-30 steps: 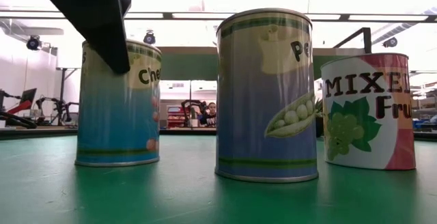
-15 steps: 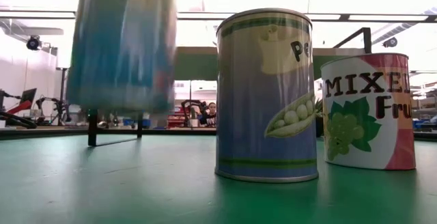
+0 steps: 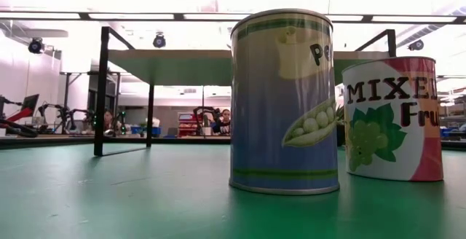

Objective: Pick and place cans onto a shelf
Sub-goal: Put the canned cherries on the shelf

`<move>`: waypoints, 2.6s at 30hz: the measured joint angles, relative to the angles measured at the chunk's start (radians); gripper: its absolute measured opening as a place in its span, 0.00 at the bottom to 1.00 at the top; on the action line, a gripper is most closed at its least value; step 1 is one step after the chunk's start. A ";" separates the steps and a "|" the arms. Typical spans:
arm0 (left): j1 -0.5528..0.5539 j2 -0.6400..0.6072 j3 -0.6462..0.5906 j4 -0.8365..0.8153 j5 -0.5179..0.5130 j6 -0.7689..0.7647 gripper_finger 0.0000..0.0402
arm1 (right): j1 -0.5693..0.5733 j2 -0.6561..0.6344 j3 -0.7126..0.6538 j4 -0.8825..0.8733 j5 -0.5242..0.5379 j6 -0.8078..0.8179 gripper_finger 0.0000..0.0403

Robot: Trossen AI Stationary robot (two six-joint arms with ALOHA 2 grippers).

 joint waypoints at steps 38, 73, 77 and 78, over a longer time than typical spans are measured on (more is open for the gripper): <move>0.307 0.000 -0.170 0.019 0.163 0.311 0.80 | 0.000 -0.003 0.000 -0.032 0.000 0.082 0.02; 0.291 -0.078 -0.159 0.025 0.162 0.207 0.76 | 0.000 -0.003 0.001 -0.031 0.000 0.081 0.02; 0.302 -0.091 -0.159 0.063 0.111 0.184 0.51 | 0.000 -0.003 0.001 -0.031 0.000 0.080 0.02; 0.302 -0.091 -0.160 0.064 0.110 0.183 0.44 | 0.000 -0.003 0.001 -0.031 0.000 0.081 0.02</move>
